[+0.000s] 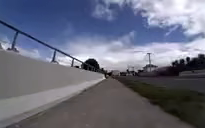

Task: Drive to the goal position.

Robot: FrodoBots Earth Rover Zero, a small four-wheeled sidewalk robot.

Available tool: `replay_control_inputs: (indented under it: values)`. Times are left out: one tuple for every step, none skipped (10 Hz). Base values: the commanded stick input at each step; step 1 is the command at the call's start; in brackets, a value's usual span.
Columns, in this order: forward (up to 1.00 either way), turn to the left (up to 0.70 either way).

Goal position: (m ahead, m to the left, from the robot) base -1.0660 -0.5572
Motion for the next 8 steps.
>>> replay_control_inputs:
  values:
    - [0.70,0.00]
    - [0.70,0.00]
    - [0.70,0.00]
    - [0.70,0.00]
    - [0.70,0.00]
    - [0.70,0.00]
    - [0.70,0.00]
    - [0.70,0.00]
